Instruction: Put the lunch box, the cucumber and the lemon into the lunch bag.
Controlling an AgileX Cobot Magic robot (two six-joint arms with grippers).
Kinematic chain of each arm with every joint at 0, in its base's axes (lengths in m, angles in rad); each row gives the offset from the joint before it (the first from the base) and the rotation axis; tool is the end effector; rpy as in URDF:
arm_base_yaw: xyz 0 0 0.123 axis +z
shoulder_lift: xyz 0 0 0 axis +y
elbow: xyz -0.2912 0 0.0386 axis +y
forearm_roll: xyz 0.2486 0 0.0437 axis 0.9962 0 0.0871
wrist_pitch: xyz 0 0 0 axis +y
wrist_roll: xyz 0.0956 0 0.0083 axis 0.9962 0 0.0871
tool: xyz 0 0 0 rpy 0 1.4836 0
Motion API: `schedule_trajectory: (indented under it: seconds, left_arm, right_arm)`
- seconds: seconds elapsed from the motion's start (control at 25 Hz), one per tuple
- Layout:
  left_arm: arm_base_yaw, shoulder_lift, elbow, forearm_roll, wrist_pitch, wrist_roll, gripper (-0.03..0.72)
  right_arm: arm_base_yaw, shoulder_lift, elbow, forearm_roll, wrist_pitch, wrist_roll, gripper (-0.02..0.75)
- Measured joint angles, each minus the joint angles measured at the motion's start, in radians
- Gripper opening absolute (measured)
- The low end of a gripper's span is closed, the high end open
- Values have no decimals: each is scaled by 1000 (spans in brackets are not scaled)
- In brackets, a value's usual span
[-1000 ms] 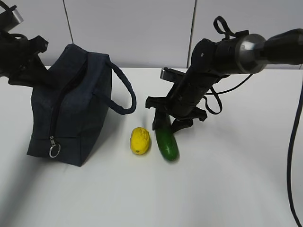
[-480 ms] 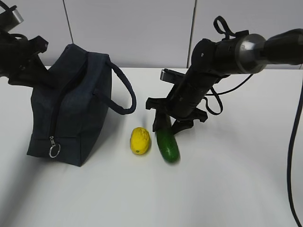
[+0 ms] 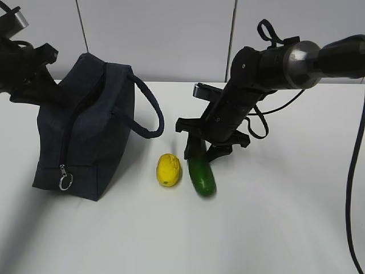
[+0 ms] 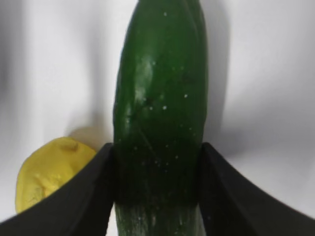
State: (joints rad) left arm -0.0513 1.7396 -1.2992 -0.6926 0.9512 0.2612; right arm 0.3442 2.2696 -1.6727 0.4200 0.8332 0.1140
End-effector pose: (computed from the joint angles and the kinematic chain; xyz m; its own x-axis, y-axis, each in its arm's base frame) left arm 0.3589 -0.0684 0.2614 -0.9513 -0.1108 -0.2878 0.0668 0.8369 -0.5432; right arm 0.4343 0.1864 0.1294 -0.9901 0.0448 -0.1333 -0.0083 0.9276 0.3735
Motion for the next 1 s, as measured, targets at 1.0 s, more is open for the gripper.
schedule_trajectory:
  seconds: [1.0]
  left_arm:
    - [0, 0, 0, -158, 56, 120, 17]
  right_arm:
    - [0, -278, -4, -79, 236, 0, 361]
